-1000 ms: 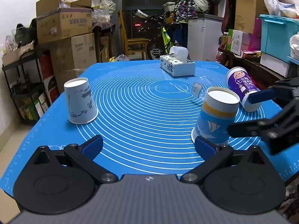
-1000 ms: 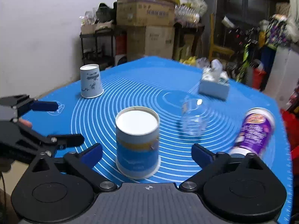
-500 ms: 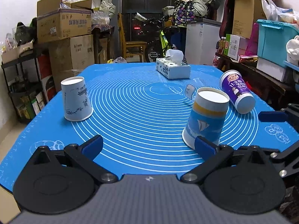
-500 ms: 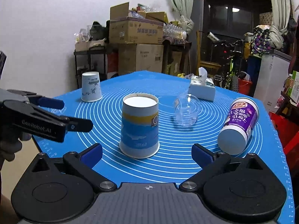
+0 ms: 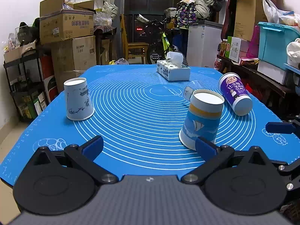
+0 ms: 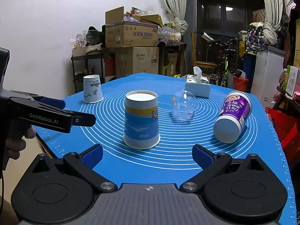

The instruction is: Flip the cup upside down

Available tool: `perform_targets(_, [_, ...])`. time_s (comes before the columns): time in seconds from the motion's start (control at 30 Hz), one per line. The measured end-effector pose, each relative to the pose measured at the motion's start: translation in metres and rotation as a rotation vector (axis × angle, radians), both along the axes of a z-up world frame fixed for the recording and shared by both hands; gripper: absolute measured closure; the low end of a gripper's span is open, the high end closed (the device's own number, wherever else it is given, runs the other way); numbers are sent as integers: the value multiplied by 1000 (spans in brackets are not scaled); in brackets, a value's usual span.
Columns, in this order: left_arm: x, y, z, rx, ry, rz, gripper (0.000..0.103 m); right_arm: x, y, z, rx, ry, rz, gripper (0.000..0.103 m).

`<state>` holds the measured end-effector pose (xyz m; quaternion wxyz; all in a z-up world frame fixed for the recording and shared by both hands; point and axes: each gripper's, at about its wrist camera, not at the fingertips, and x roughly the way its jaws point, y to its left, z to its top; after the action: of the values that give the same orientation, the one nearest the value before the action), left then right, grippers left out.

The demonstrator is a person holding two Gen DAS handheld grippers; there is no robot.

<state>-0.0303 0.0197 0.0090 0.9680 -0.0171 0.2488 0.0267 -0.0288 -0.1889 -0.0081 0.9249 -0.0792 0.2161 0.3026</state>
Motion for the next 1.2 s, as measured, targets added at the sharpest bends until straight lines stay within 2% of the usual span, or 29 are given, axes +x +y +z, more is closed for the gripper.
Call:
perform_targets(0.1, [-2,0,0,16,-12,-4,0,-1,2,0,-7,-19,0,2])
perform_targets(1.2, [-4,-1,-7,35,7,-39,0,-1,1,-1,24,3,16,2])
